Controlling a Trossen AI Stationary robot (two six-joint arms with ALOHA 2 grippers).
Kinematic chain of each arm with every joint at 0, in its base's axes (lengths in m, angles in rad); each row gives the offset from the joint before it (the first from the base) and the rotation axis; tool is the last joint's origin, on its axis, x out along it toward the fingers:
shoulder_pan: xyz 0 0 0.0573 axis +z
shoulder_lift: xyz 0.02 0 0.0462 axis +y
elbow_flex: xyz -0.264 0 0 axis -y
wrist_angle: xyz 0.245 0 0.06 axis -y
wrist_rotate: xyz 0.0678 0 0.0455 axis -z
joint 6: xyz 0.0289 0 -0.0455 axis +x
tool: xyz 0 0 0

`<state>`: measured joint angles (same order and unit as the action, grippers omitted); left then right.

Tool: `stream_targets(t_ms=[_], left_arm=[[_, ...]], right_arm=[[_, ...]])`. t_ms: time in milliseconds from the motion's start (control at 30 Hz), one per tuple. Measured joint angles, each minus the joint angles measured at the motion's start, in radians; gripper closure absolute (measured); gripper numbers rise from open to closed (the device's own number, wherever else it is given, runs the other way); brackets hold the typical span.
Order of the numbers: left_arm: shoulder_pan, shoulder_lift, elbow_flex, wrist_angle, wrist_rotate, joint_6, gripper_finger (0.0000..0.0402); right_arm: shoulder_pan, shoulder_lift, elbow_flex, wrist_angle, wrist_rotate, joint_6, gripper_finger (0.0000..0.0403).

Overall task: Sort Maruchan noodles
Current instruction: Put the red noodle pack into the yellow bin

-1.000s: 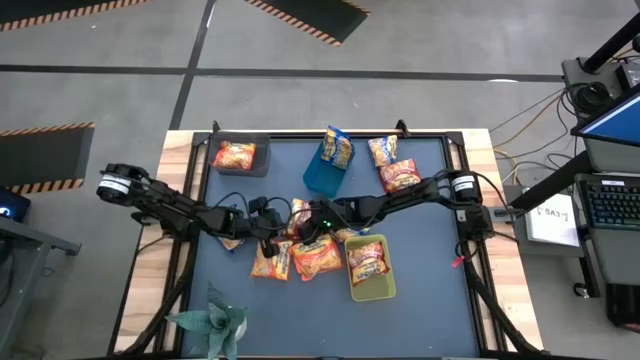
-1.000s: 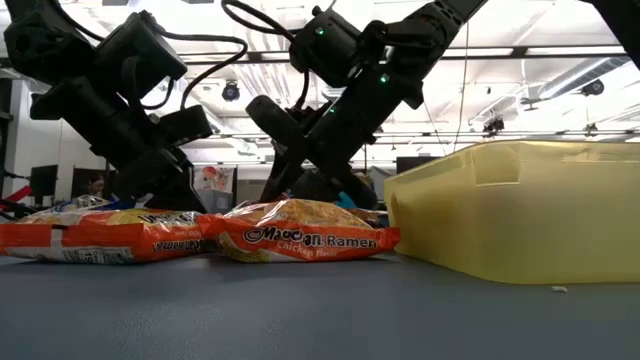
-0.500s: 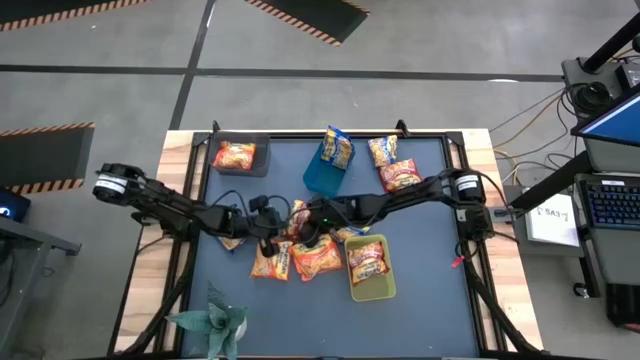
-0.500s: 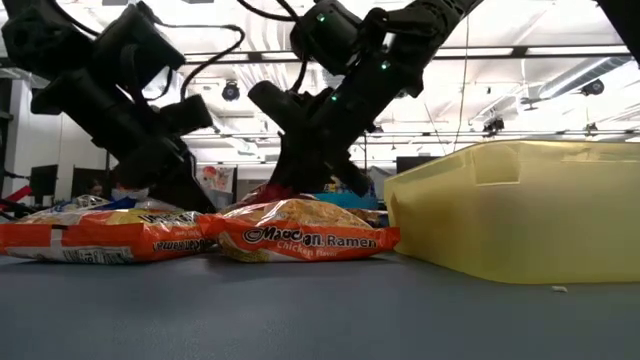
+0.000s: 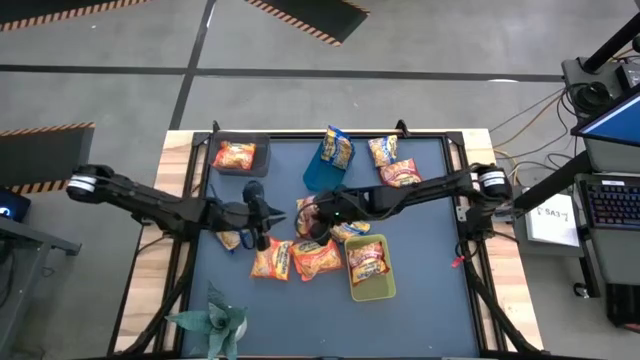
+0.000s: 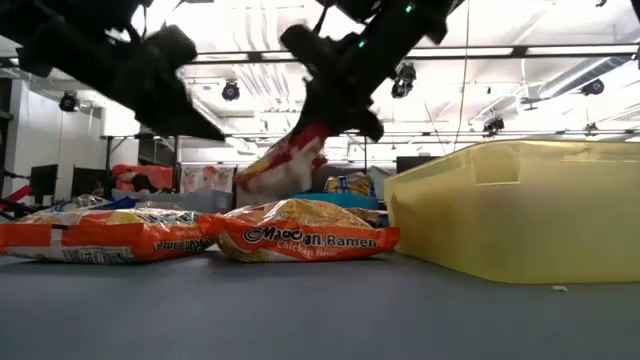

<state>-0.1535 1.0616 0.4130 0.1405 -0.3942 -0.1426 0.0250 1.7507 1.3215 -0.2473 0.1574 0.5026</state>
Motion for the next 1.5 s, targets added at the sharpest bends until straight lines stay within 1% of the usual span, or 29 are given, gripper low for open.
stream_targets(t_ms=[167, 333, 433, 567, 633, 767, 900, 967, 1067, 1133, 1233, 1500], left_arm=[[-0.001, -0.083, 0.001, 0.026, 0.0, 0.021, 0.0351], [-0.001, -0.11, 0.0, 0.055, 0.0, 0.036, 0.0351], [-0.001, -0.108, 0.0, 0.077, 0.0, 0.041, 0.0351], [-0.001, -0.096, 0.0, 0.103, 0.001, 0.044, 0.0351], [0.0, -0.088, 0.0, 0.128, 0.001, 0.049, 0.0351], [0.0, -0.079, 0.0, 0.157, 0.0, 0.056, 0.0351], [0.0, -0.068, 0.0, 0.182, 0.0, 0.065, 0.0351], [0.0, -0.067, 0.0, 0.18, 0.001, 0.072, 0.0351], [0.0, -0.065, 0.0, 0.191, 0.0, 0.074, 0.0351], [0.0, -0.066, 0.0, 0.191, 0.0, 0.074, 0.0351], [0.0, -0.062, 0.0, 0.208, 0.001, 0.078, 0.0351], [0.0, -0.049, 0.0, 0.218, 0.0, 0.083, 0.0351]], right_arm=[[0.022, -0.087, 0.0, -0.089, 0.001, -0.032, 0.0394], [0.055, -0.191, 0.0, -0.212, -0.03, -0.054, 0.0394], [0.082, -0.254, 0.0, -0.292, -0.046, -0.021, 0.0394], [0.132, -0.32, 0.0, -0.387, -0.114, 0.038, 0.0394], [0.163, -0.339, -0.006, -0.426, -0.113, 0.07, 0.0394], [0.211, -0.341, -0.014, -0.489, -0.103, 0.128, 0.0394], [0.258, -0.325, -0.015, -0.608, -0.045, 0.111, 0.0394], [0.268, -0.313, -0.018, -0.674, -0.03, 0.119, 0.0394], [0.272, -0.302, -0.018, -0.724, -0.021, 0.133, 0.0394], [0.272, -0.289, -0.018, -0.723, -0.018, 0.125, 0.0394], [0.278, -0.266, -0.018, -0.738, -0.015, 0.067, 0.0394], [0.296, -0.221, -0.018, -0.774, 0.051, -0.126, 0.0394]])
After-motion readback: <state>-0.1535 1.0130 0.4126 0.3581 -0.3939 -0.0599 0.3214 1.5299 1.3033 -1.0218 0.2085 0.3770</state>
